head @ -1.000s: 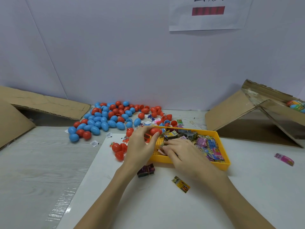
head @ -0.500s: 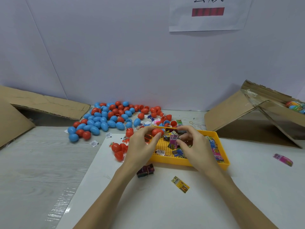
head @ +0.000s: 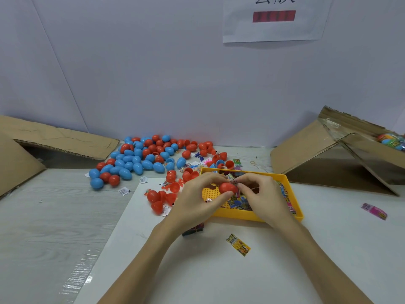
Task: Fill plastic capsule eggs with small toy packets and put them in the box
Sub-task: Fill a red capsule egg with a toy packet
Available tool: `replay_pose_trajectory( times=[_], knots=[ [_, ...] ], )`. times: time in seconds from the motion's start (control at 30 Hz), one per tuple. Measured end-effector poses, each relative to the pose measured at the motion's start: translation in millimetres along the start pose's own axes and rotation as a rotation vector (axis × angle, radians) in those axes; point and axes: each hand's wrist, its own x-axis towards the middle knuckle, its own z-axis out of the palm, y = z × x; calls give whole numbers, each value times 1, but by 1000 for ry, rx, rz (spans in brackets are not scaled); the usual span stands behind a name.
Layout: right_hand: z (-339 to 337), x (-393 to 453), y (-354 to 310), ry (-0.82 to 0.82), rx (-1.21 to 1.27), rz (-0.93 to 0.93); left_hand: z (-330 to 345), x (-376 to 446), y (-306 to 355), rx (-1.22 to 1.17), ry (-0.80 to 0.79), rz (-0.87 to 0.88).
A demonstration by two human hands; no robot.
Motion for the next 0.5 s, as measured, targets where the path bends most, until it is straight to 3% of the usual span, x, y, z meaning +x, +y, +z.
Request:
replay_pose_trajectory(
  times=[0.3, 0.5],
  knots=[
    [-9, 3, 3, 8, 319, 78, -1, 0, -4, 20, 37, -5],
    [-12, 3, 8, -17, 304, 77, -6, -2, -11, 221, -10, -45]
  ],
)
